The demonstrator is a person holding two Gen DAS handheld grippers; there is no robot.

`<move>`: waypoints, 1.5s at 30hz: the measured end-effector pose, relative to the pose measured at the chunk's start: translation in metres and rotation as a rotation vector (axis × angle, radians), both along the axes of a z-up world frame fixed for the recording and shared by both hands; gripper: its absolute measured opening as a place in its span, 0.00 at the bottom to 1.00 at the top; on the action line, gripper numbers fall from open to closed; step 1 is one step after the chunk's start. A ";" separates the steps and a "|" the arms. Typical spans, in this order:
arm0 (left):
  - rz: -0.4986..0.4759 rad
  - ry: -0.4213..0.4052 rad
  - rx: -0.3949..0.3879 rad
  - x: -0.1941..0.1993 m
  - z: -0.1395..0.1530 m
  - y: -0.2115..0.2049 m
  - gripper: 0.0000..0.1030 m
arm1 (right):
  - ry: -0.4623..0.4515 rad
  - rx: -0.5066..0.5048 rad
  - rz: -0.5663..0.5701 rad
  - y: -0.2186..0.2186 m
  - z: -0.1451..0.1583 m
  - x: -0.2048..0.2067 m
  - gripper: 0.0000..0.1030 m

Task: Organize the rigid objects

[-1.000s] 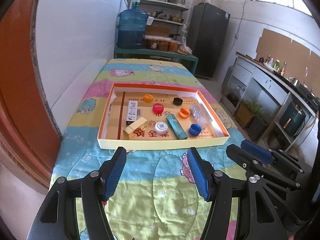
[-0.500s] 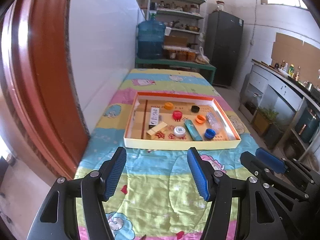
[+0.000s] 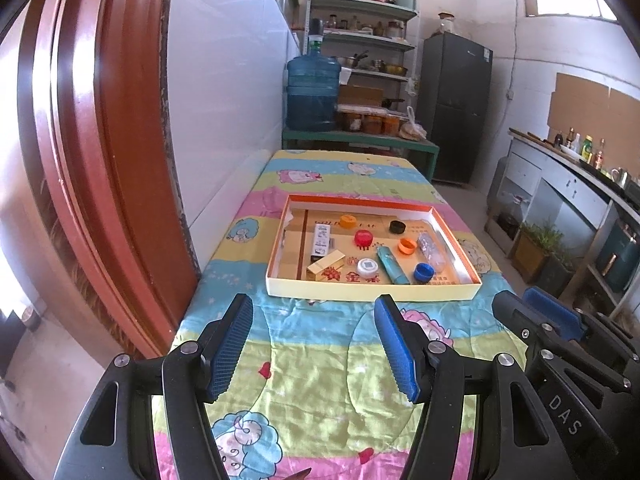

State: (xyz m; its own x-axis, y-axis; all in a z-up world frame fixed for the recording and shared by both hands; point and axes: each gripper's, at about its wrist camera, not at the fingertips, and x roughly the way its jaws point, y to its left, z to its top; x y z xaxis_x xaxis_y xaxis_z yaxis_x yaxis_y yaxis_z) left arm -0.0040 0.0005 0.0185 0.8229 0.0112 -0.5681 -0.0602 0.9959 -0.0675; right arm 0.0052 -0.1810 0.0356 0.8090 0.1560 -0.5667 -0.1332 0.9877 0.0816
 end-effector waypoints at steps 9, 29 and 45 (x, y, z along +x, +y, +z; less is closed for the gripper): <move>0.001 -0.013 0.008 -0.007 0.003 0.000 0.63 | -0.006 -0.010 0.006 0.006 0.001 -0.003 0.30; 0.001 -0.011 0.013 -0.010 0.003 -0.002 0.63 | 0.001 -0.004 0.015 0.007 -0.001 -0.002 0.30; 0.002 -0.008 0.017 -0.010 0.003 -0.002 0.63 | 0.006 -0.002 0.016 0.009 -0.004 -0.001 0.30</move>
State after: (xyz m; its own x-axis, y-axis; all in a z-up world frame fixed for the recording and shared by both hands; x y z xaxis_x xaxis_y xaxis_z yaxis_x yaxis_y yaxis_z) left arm -0.0140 -0.0018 0.0213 0.8273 0.0225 -0.5613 -0.0618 0.9968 -0.0511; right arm 0.0046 -0.1718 0.0319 0.8029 0.1675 -0.5721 -0.1486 0.9856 0.0801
